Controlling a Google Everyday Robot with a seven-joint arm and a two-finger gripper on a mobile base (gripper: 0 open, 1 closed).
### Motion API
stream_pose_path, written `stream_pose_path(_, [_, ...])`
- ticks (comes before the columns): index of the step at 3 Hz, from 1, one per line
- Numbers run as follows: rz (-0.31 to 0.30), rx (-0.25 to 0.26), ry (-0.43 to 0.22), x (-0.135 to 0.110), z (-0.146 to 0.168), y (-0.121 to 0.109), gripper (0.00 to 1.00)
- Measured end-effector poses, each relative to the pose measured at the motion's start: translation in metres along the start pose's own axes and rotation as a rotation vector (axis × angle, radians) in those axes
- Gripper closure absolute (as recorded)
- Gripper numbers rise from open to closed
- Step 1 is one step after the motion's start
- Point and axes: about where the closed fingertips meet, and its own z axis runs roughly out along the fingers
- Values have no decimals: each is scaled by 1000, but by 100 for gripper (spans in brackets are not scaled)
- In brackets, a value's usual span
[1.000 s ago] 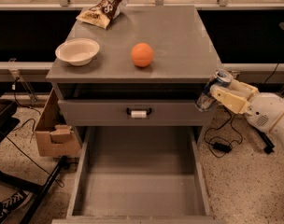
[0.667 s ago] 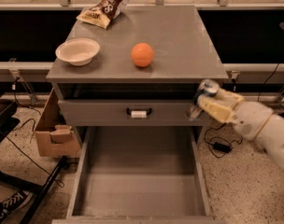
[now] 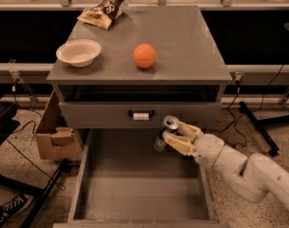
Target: Place redbull can into middle drawer
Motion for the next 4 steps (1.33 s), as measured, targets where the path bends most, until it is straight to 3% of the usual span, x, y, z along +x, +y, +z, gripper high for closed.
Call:
stream_pose_path(2, [-41,-236,51,130,87,55,100])
stream_pose_path(4, [-79,-299,84,207,123,98,100])
